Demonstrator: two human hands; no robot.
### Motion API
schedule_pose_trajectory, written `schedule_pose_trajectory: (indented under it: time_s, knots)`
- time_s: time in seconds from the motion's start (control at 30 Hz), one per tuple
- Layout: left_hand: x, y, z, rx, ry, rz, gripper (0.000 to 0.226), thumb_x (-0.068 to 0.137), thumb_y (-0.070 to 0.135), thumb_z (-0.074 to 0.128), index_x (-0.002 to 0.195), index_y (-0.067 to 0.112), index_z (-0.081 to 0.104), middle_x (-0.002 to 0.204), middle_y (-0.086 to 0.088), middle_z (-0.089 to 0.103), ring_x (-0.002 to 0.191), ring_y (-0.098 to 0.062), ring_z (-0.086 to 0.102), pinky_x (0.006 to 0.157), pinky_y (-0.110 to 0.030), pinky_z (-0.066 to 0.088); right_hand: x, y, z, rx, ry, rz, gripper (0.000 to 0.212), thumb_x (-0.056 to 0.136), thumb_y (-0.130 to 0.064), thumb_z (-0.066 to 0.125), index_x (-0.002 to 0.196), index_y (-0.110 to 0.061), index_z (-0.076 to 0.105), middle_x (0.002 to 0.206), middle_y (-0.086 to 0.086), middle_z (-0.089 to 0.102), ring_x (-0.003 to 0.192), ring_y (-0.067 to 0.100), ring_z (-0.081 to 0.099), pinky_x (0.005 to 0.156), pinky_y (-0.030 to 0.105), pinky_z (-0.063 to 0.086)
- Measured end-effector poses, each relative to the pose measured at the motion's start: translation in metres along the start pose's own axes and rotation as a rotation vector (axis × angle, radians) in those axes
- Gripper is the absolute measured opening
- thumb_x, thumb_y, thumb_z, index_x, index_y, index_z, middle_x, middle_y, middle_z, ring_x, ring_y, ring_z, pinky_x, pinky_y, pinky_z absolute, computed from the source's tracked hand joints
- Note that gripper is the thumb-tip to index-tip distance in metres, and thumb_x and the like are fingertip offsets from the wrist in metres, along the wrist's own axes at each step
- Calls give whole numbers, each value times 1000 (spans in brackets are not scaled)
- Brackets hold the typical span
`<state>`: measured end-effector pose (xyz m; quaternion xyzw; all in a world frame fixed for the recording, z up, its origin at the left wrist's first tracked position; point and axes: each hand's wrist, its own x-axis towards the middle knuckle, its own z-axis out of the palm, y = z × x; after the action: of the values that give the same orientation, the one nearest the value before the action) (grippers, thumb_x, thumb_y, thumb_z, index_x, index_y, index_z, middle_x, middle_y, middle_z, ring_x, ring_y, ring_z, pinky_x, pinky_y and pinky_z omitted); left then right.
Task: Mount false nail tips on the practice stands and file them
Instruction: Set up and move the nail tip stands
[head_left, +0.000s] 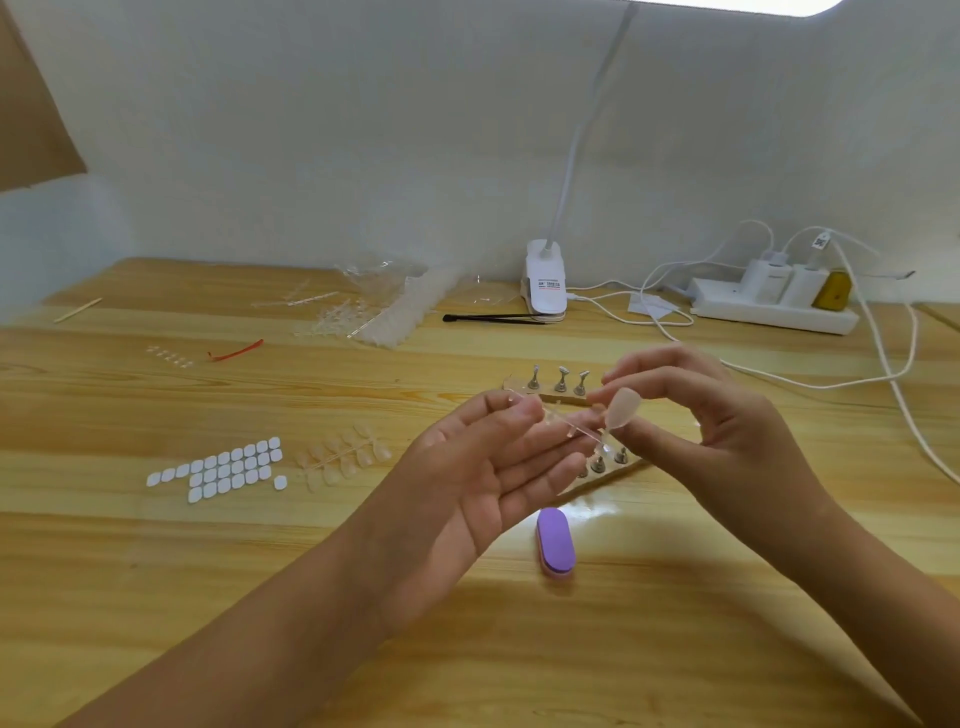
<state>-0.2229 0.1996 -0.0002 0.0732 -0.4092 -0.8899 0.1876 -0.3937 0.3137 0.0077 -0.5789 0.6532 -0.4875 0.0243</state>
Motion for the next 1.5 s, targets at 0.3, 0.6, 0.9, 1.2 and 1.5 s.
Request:
schedule_pose_trajectory:
  time_s: [0.3, 0.6, 0.9, 1.2, 1.5]
  knots:
    - [2, 1, -3, -37, 59, -20, 11, 85, 15, 66, 90, 11, 57, 119, -24, 68, 114, -35, 66, 89, -33, 58, 1, 9, -1, 29, 4, -13, 19, 77, -40, 66, 94, -33, 72, 101, -13, 64, 106, 19, 58, 88, 50, 49]
    - [3, 6, -12, -201, 248, -2, 28, 70, 18, 76, 94, 13, 61, 112, -12, 72, 89, -21, 70, 78, -28, 60, -2, 33, 5, -392, -97, -204, 21, 79, -23, 69, 95, -13, 78, 102, 2, 65, 105, 28, 51, 93, 25, 39]
    - [3, 4, -12, -192, 256, -23, 30, 69, 20, 77, 95, 14, 63, 106, -9, 72, 84, -19, 69, 71, -27, 59, -2, 36, 7, -461, -105, -277, 19, 79, -21, 70, 93, -12, 78, 101, 4, 66, 104, 32, 54, 91, 28, 38]
    - [5, 4, -13, -186, 251, -24, 33, 68, 19, 79, 96, 14, 63, 103, -8, 71, 82, -17, 68, 71, -26, 59, -1, 39, 7, -482, -135, -313, 16, 79, -21, 70, 91, -15, 79, 94, 2, 65, 102, 31, 55, 88, 33, 40]
    - [4, 5, -17, -176, 256, -22, 27, 76, 21, 77, 99, 14, 64, 106, -7, 71, 82, -17, 67, 72, -26, 58, -2, 38, 8, -389, -123, -195, 20, 78, -25, 69, 92, -14, 78, 99, 2, 64, 105, 29, 52, 91, 27, 36]
